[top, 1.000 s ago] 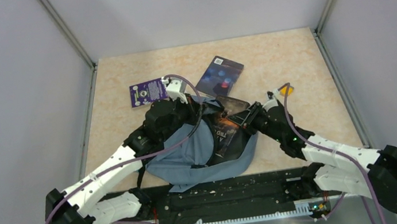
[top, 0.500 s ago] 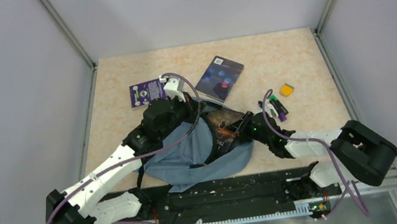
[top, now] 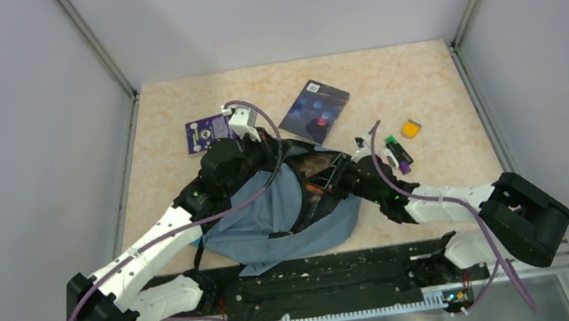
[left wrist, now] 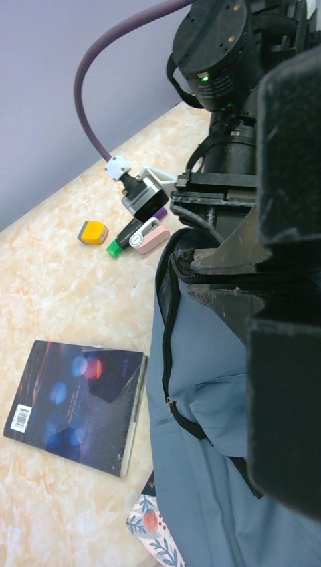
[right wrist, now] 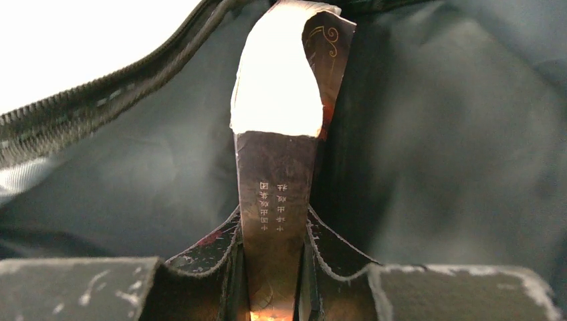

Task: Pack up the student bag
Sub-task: Place the book in the student bag.

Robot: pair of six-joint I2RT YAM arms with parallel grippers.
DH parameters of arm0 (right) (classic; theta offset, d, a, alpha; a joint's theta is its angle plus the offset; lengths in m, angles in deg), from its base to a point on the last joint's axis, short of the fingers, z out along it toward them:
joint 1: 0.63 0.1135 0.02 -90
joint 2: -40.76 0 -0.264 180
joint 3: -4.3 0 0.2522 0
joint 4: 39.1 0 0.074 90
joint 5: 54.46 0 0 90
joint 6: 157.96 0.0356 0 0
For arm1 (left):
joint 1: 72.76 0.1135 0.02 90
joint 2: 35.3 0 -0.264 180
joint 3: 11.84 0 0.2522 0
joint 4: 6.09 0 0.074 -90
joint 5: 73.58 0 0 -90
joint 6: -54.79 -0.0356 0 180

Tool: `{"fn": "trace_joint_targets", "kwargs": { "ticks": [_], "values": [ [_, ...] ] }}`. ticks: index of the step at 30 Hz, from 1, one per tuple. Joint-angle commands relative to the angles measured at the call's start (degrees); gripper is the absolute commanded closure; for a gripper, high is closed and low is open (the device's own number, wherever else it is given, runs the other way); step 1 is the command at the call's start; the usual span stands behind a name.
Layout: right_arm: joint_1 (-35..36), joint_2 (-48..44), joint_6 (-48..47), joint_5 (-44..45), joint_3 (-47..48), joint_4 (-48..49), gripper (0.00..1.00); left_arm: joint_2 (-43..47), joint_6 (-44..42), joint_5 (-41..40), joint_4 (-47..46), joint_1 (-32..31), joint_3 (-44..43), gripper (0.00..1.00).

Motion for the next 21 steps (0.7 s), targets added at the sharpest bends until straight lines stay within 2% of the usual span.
{"fn": "trace_joint_targets", "kwargs": {
  "ticks": [1,4,13,21],
  "values": [
    [2.1,-3.17,2.36,-4.51,4.29,8.34,1.0,1.93,1.36,-2.0,-7.08,1.31,-0.02,1.0],
    [3.36,-0.97,1.46,-3.75,4.12,7.49,1.0,1.77,1.6,-1.53,-8.09,1.65,-0.01,1.0],
    [6.4,11.74,3.31,-4.15,3.35,14.73,1.0,1.73,1.73,-0.84,-9.45,1.81,0.26,1.0],
    [6.47,10.91,0.11,-1.47,9.78,14.06,1.0,3.04,1.95,1.07,-8.64,1.83,1.09,1.0]
  ]
}}
